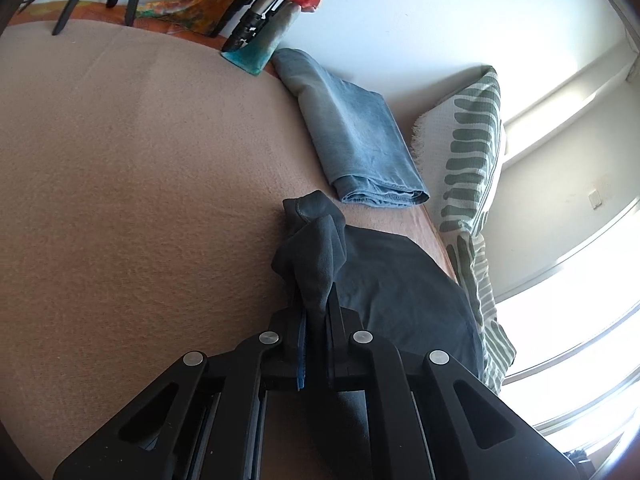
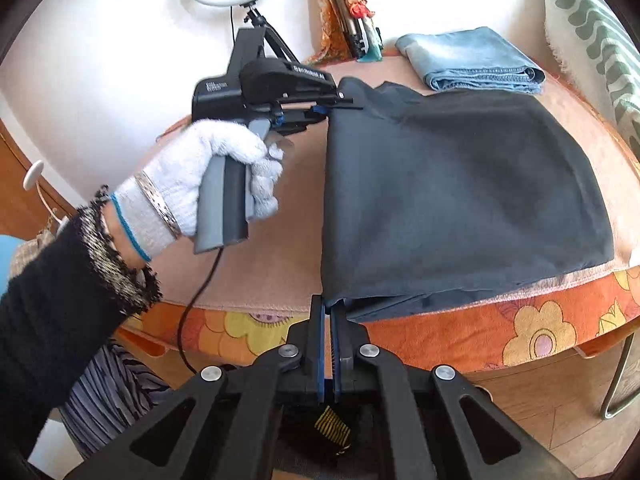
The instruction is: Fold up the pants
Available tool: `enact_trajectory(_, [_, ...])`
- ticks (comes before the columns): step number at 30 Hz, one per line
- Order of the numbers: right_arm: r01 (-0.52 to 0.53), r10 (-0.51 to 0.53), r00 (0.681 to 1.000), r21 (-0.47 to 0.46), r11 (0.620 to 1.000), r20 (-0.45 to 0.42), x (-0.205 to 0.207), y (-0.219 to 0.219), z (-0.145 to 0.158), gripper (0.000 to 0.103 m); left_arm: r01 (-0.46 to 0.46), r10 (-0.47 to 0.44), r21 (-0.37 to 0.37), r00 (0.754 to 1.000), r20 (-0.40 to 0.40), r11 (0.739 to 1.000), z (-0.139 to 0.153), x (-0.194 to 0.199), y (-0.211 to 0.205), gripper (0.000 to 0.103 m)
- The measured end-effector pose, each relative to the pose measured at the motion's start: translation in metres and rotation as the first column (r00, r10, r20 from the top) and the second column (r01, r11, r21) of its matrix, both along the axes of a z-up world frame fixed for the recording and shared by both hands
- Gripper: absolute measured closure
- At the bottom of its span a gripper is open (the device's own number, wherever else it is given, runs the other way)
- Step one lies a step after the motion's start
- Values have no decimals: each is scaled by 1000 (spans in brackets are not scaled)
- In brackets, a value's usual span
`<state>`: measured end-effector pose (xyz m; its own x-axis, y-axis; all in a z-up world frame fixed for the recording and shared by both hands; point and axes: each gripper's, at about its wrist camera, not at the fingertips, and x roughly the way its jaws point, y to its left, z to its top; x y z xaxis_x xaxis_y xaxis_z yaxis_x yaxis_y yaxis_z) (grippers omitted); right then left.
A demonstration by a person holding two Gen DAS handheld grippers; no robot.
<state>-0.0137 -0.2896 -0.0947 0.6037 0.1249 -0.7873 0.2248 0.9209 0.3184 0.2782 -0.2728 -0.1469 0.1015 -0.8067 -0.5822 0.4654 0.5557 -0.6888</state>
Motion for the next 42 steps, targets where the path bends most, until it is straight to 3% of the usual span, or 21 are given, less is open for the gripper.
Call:
enact_trajectory(2, [-6, 6, 1000, -7, 1000, 27, -4, 0, 9, 103, -11, 11, -11, 1000, 6, 1000, 4, 2, 4, 98])
enact_trajectory(4, [-18, 17, 1000, -26, 1000, -18, -6, 1, -4, 103, -15, 15, -7, 1000, 14, 1000, 6, 4, 5, 98])
enact_trajectory(7, [-36, 42, 995, 63, 997, -89, -7, -3, -28, 103, -29, 27, 32, 998, 54, 999, 7, 2, 6, 98])
enact_trajectory(10, [-143, 150, 984, 75, 987, -96, -11, 6, -23, 100, -45, 41, 53, 997, 68, 998, 9, 4, 13, 97])
enact_trajectory(12, [-203, 204, 975, 16, 979, -91, -17, 12, -12, 98, -62, 58, 62, 997, 58, 996, 12, 8, 19, 89])
enact_trajectory(13, [-213, 212, 974, -1, 977, -81, -21, 10, -5, 92, -72, 69, 60, 996, 51, 996, 14, 9, 23, 82])
enact_trajectory(14, [-209, 208, 976, 0, 978, -67, -24, 3, 2, 79, -81, 79, 50, 996, 42, 995, 17, 10, 28, 74])
enact_trajectory(16, [-178, 178, 984, 9, 984, -18, -31, -15, 17, 69, -98, 97, 36, 995, 29, 995, 22, 9, 39, 63])
enact_trajectory(19, [-114, 115, 993, -22, 993, 40, -29, -57, 35, 63, -97, 95, 33, 994, 51, 995, 31, -3, 52, 60])
enact_trajectory(22, [-41, 42, 993, -14, 999, 108, -26, -108, 45, 34, -71, 65, 65, 994, 87, 995, 38, -22, 59, 60])
enact_trajectory(24, [12, -11, 992, -7, 1000, 122, -20, -143, 44, 32, -59, 53, 62, 993, 105, 996, 40, -37, 65, 56])
enact_trajectory(25, [27, -25, 993, -15, 1000, 118, -13, -157, 43, 30, -52, 46, 56, 993, 111, 997, 40, -45, 67, 48])
enact_trajectory(28, [38, -34, 996, -41, 998, 83, 9, -194, 27, 20, -12, 8, 45, 996, 88, 999, 38, -65, 67, 45])
enact_trajectory(31, [62, -62, 998, 5, 998, 14, 31, -225, 1, 19, 10, -10, 27, 1000, 30, 1000, 28, -79, 66, 38])
enact_trajectory(35, [62, -59, 997, 52, 997, -54, 54, -246, -30, 19, 31, -29, 36, 998, -63, 999, 9, -82, 56, 38])
enact_trajectory(38, [42, -38, 998, 65, 997, -55, 60, -253, -39, 14, 34, -30, 38, 995, -98, 999, 1, -79, 51, 38])
enact_trajectory(42, [28, -23, 999, 156, 987, -39, 61, -265, -49, 14, 50, -47, 30, 994, -100, 998, 2, -79, 43, 38])
